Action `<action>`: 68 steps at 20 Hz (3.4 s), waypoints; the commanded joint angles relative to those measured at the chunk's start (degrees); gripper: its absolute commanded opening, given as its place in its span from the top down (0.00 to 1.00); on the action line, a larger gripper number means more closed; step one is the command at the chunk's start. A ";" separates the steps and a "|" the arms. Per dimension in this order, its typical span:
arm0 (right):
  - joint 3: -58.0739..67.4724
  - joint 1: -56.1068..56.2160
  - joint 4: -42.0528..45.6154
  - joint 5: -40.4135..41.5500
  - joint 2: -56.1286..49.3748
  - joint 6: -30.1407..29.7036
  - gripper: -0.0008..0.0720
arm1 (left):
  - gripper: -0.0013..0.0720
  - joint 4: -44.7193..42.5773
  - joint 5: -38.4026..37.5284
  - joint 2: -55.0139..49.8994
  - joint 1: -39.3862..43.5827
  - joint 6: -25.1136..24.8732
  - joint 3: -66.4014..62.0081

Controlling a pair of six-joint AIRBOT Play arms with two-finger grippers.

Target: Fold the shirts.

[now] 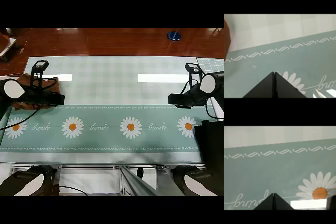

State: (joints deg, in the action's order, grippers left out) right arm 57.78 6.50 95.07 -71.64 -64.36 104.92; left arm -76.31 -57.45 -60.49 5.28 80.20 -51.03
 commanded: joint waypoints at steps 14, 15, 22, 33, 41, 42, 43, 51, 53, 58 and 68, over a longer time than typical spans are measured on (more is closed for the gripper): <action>-0.04 -0.02 -0.02 0.09 -0.04 0.00 0.96 | 0.94 0.04 0.09 -0.02 0.04 0.00 0.02; -0.04 -0.02 -0.02 0.07 -0.04 0.00 0.96 | 0.94 0.04 0.44 -0.02 0.04 0.00 0.02; -0.04 -0.02 0.02 3.93 -0.07 0.13 0.18 | 0.25 0.00 7.37 -0.02 0.04 0.02 0.00; -0.04 0.15 -2.82 1.27 -0.04 -0.66 0.14 | 0.03 -4.74 23.61 -1.55 -15.54 9.03 -10.93; -0.04 0.15 -5.20 4.33 -0.04 -0.61 0.14 | 0.03 -5.81 14.45 -19.98 -23.37 3.17 -11.26; -0.04 0.15 -5.20 4.35 -0.04 -0.59 0.14 | 0.03 -7.69 13.79 -22.08 -23.61 5.29 -11.28; -0.04 0.15 -5.20 4.35 -0.04 -0.57 0.14 | 0.03 -9.68 13.49 -23.76 -23.82 8.87 -11.28; -0.04 0.15 -6.64 6.32 -0.04 0.50 0.14 | 0.96 -11.78 5.09 -30.21 -23.76 9.97 -11.30; -0.04 0.15 -7.63 5.92 -0.02 0.44 0.14 | 0.94 -11.76 3.56 -28.92 -23.21 8.81 -12.59; -0.04 0.15 -7.72 5.95 6.03 0.46 0.14 | 0.94 -7.54 3.72 -18.01 -20.41 8.83 -20.44; -0.04 0.15 -8.28 0.76 26.95 0.46 0.14 | 0.95 13.22 6.03 6.34 -16.52 4.87 -36.33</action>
State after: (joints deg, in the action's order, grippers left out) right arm 57.76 6.61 87.15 -68.82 -42.74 105.43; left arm -67.37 -52.05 -59.27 -12.73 85.69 -82.59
